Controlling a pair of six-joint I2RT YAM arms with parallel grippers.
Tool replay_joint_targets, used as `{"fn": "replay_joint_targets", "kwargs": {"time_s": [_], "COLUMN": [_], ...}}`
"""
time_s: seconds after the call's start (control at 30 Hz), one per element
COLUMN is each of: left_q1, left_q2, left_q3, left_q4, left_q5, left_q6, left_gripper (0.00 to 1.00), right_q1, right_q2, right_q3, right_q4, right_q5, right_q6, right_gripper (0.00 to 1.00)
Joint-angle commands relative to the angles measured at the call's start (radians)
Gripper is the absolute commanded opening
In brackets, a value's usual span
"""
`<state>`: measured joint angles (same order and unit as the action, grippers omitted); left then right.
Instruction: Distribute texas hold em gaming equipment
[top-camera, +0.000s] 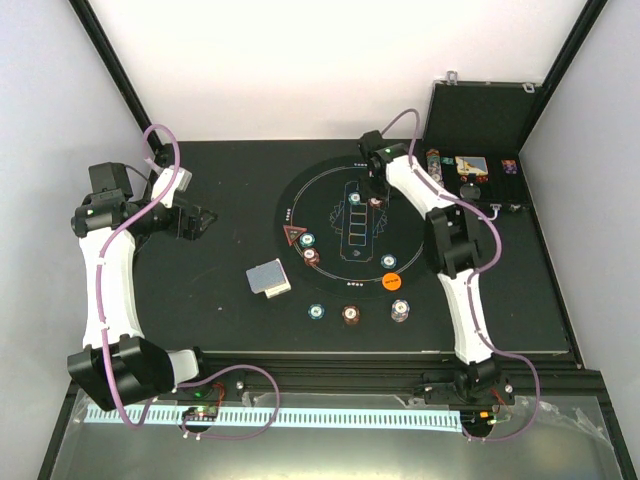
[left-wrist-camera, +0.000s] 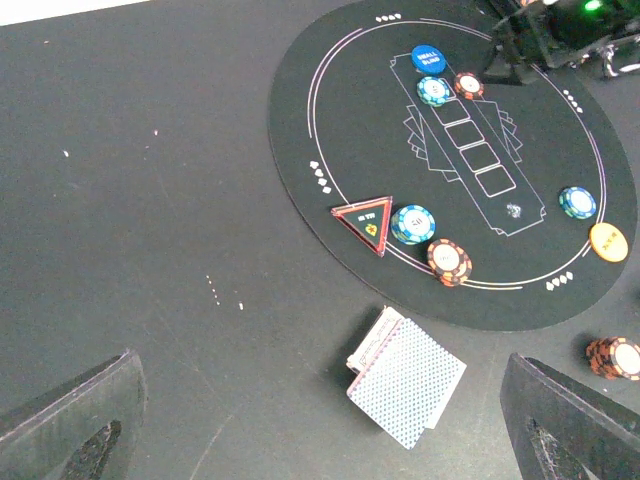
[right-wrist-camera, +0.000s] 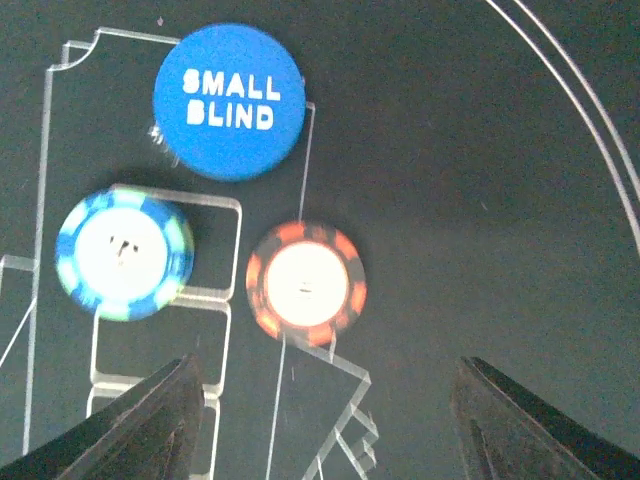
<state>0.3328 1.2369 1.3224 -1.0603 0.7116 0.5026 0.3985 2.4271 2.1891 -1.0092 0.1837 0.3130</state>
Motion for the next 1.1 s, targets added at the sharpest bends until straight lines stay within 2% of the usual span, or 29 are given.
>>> {"fn": "replay_joint_targets", "kwargs": {"time_s": [0.0,0.17,0.33,0.47,0.6,0.77,1.07], "left_q1": [0.008,0.008,0.009,0.009,0.009,0.009,0.009], "left_q2": [-0.018,-0.029,-0.029,-0.026,-0.025,-0.026,-0.028], "left_q3": [0.036,0.031,0.03,0.029,0.027,0.032,0.033], "left_q4": [0.002,0.0,0.002,0.005,0.007,0.007,0.003], "left_q5": [0.026,0.035,0.036,0.041,0.05,0.053,0.049], "left_q6": [0.01,0.013,0.016,0.014,0.013,0.013,0.015], "left_gripper": [0.99,0.99,0.99,0.99,0.99,0.99,0.99], "right_q1": [0.045,0.214,0.392,0.5,0.575,0.626,0.632], "right_q2": [-0.251,-0.505,-0.68,-0.759,-0.769,-0.753,-0.721], "right_q3": [-0.182,-0.546,-0.804,-0.939,-1.025,-1.099,-1.129], "right_q4": [0.059,0.156,0.193,0.208,0.206,0.235,0.253], "right_q5": [-0.002,-0.002,-0.022,-0.067,-0.09,-0.13,-0.126], "right_q6": [0.0,0.005,0.068,0.128,0.157,0.176,0.187], "right_gripper": [0.71,0.86,0.93,0.96,0.98,0.98,0.81]}}
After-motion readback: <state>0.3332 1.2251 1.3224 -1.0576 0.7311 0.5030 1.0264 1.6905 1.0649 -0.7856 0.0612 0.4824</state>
